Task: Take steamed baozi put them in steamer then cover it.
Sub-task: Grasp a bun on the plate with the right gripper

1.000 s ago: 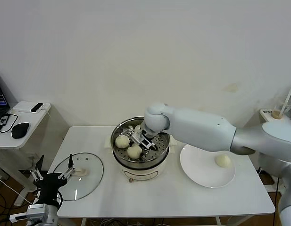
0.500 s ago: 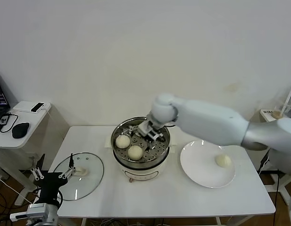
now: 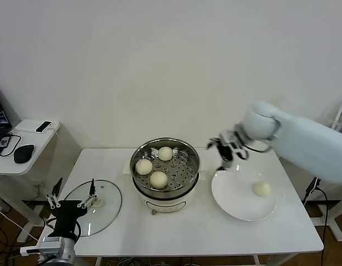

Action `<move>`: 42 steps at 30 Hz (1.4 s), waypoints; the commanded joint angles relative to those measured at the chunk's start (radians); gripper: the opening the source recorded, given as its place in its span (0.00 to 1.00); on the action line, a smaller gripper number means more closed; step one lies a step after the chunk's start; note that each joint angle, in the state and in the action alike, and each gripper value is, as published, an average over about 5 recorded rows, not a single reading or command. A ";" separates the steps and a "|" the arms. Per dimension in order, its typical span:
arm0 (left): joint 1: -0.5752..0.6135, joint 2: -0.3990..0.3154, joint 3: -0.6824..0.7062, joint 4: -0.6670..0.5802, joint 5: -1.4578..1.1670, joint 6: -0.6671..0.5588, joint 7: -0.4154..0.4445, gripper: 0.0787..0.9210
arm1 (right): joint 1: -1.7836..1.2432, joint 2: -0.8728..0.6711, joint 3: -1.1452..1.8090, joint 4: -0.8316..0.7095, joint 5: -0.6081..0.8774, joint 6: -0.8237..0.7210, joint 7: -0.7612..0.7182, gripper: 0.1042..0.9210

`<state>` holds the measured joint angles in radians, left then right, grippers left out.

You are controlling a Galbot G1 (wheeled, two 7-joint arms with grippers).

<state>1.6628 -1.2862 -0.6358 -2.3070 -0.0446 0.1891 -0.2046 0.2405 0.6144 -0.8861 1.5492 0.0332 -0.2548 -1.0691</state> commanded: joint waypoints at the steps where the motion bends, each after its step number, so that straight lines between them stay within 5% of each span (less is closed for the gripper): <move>1: -0.003 0.013 0.019 0.004 -0.001 -0.001 0.002 0.88 | -0.357 -0.252 0.245 0.020 -0.173 -0.026 -0.013 0.88; 22: 0.005 0.007 -0.005 0.013 -0.007 -0.004 0.001 0.88 | -0.454 0.060 0.381 -0.456 -0.364 0.065 -0.011 0.88; 42: -0.004 -0.005 -0.001 0.031 -0.004 -0.005 0.001 0.88 | -0.436 0.172 0.363 -0.573 -0.426 0.067 0.002 0.81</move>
<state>1.6585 -1.2908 -0.6376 -2.2750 -0.0484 0.1844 -0.2041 -0.1861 0.7452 -0.5290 1.0348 -0.3657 -0.1898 -1.0668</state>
